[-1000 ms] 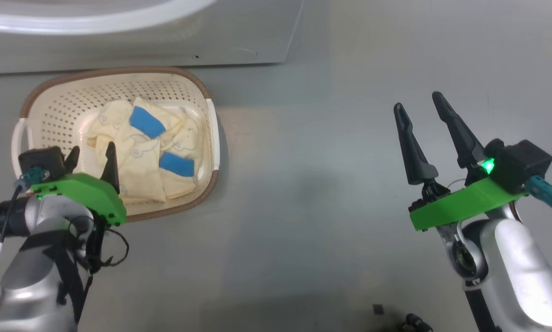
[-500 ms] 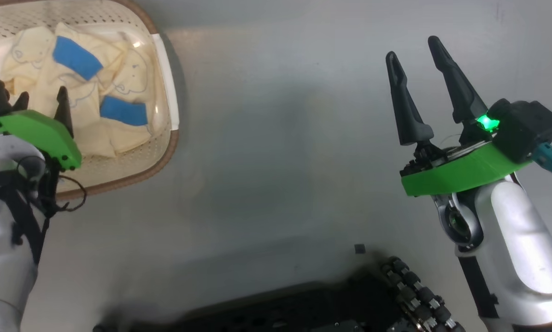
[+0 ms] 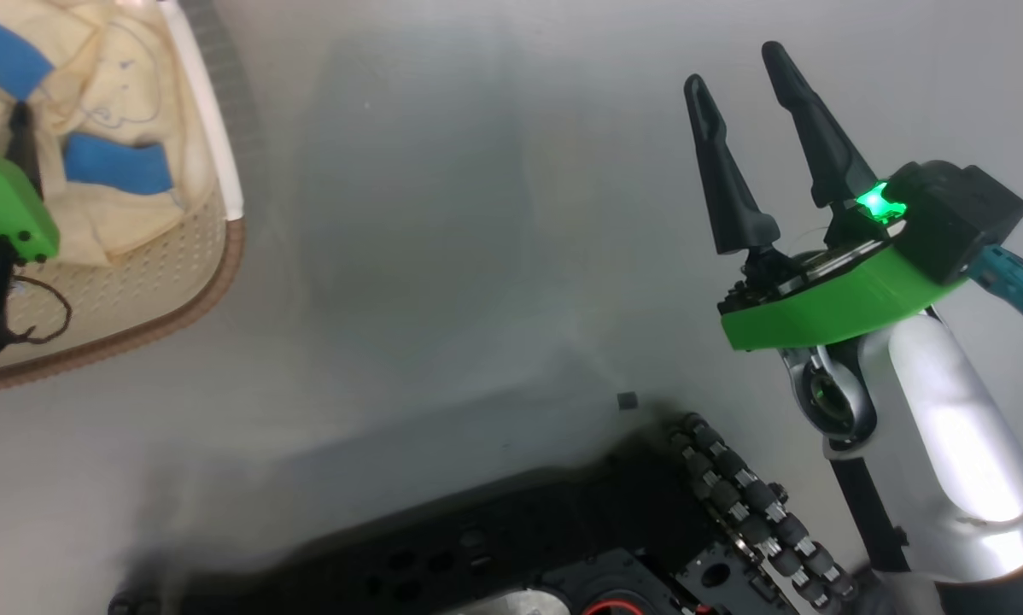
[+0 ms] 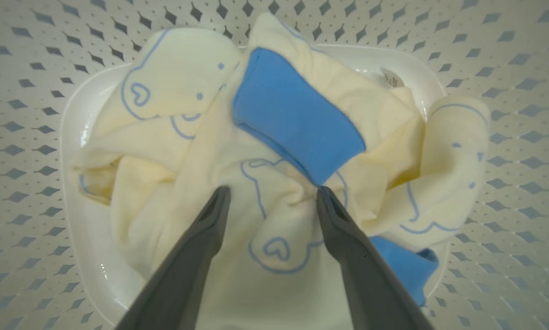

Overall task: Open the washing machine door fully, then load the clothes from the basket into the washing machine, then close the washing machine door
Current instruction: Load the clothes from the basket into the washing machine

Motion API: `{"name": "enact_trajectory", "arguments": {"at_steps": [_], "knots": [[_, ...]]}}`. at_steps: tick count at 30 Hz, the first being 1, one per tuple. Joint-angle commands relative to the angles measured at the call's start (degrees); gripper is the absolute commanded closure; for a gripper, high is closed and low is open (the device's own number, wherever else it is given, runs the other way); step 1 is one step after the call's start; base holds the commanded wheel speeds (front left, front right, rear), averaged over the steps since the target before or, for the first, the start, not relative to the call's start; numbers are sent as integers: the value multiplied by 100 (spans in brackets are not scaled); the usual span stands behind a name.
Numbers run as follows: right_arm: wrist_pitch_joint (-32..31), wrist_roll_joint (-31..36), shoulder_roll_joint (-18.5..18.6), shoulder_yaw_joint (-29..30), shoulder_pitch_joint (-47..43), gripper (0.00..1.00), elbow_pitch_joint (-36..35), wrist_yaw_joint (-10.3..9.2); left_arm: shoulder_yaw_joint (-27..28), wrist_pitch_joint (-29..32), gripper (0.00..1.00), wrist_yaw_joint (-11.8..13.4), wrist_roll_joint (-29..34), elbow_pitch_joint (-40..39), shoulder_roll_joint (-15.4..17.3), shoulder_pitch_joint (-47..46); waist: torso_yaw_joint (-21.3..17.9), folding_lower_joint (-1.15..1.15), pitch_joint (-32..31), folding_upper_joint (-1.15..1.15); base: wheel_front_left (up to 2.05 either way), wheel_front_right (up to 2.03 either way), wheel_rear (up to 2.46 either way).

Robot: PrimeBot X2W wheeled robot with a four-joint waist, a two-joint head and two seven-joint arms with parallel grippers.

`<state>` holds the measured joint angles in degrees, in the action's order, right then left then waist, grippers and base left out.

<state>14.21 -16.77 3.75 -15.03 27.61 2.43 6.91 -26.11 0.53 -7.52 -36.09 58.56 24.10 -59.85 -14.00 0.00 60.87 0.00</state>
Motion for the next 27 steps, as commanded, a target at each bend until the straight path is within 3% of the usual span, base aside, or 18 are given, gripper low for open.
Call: {"name": "enact_trajectory", "arguments": {"at_steps": [1, 10, 11, 14, 15, 20, 27], "knots": [[58, -62, -27, -129, -186, 0, -92, 58, 86, 42, 0, 4, -87, -9, 365, 70, -141, 0, 136, 0, 0, 0, 0], [77, -164, -65, -200, -144, 0, 18, 58, 21, 230, 0, 4, -394, 150, 532, 104, -297, 0, 186, 0, 0, 0, 0], [77, -165, -67, -192, -144, 0, 20, 58, 22, 261, 8, 4, -417, 184, 522, 99, -296, 0, 179, 0, 0, 0, 0], [77, -161, -73, -171, -144, 0, 9, 58, 37, 404, 85, 44, -487, 320, 455, 78, -281, 0, 153, 0, 0, 0, 0], [77, -156, -74, -164, -145, 0, 3, 58, 55, 413, 100, 94, -507, 357, 434, 62, -275, 0, 144, 0, 0, 0, 0], [78, -127, -78, -120, -148, 0, -6, 58, 74, 392, 100, 247, -538, 476, 360, 26, -238, 0, 88, 0, 0, 0, 0], [78, 20, -53, 60, -190, 0, -10, 58, 105, -219, 100, 371, -568, 526, 98, 84, 8, 0, -244, 0, 0, 0, 0]]}}
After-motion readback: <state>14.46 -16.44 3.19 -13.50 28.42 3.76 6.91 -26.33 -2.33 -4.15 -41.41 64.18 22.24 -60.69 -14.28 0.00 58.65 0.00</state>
